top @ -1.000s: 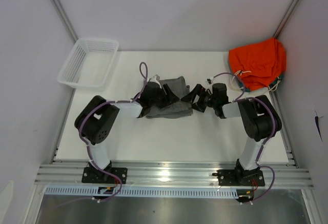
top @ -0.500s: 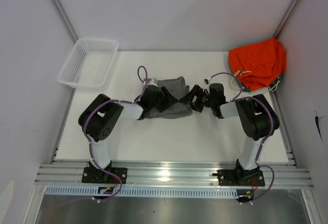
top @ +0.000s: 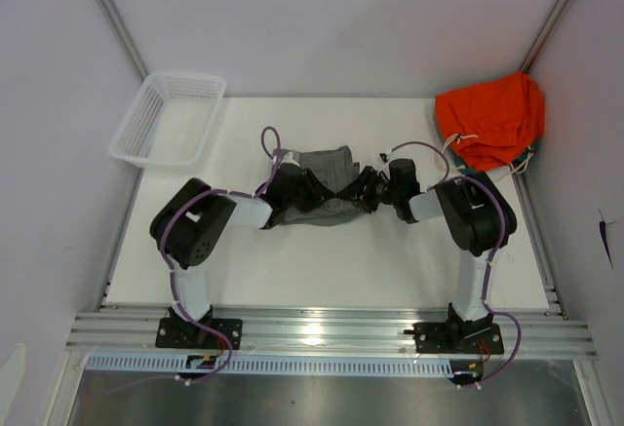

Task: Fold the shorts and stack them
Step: Fold the shorts, then neatly place the folded shorts to the corner

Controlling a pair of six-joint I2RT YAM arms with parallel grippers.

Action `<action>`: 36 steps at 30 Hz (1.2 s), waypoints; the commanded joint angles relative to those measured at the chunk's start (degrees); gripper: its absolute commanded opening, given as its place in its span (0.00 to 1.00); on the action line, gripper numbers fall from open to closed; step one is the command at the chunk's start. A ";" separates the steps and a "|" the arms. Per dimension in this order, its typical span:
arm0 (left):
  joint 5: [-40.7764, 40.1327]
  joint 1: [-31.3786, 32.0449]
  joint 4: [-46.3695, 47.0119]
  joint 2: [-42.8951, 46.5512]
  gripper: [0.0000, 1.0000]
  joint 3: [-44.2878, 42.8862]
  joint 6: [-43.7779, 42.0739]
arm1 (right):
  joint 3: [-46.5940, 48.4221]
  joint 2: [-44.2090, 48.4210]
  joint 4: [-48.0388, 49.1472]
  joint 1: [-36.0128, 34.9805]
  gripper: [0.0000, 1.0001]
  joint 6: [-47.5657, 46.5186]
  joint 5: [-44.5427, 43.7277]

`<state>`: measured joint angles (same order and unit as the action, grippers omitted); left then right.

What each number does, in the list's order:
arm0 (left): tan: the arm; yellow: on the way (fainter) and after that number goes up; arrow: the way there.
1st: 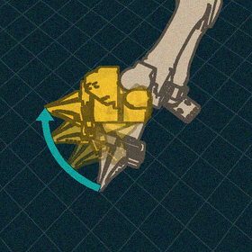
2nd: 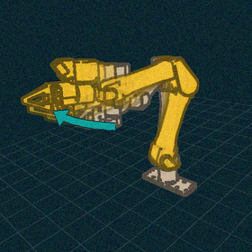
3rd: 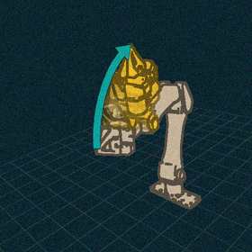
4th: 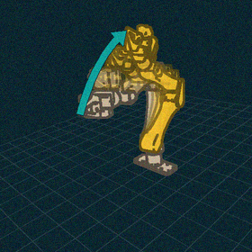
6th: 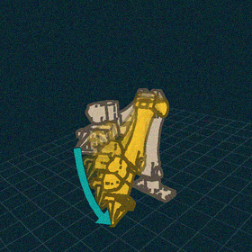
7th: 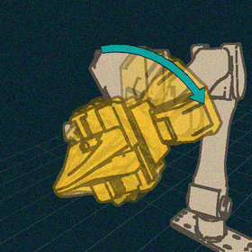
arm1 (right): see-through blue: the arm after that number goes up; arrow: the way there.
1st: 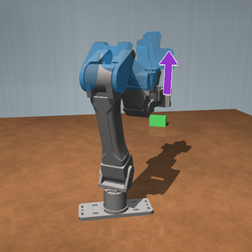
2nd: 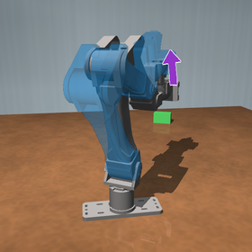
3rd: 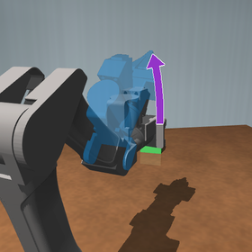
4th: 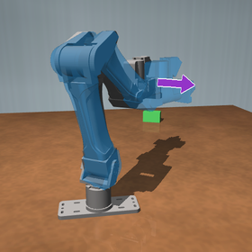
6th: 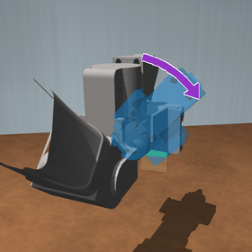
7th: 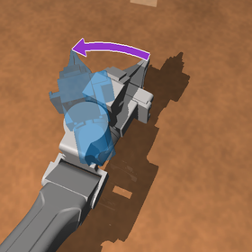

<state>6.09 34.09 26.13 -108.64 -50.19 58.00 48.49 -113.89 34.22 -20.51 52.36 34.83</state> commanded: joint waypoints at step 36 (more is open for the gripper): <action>3.32 -0.86 -18.48 30.76 0.78 -0.61 -10.62 | 25.58 2.36 -28.58 8.90 0.00 -17.29 -5.74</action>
<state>9.15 33.56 12.53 -80.64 -49.19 49.82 68.49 -114.17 8.47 -15.14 38.41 29.98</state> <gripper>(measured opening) 0.778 0.258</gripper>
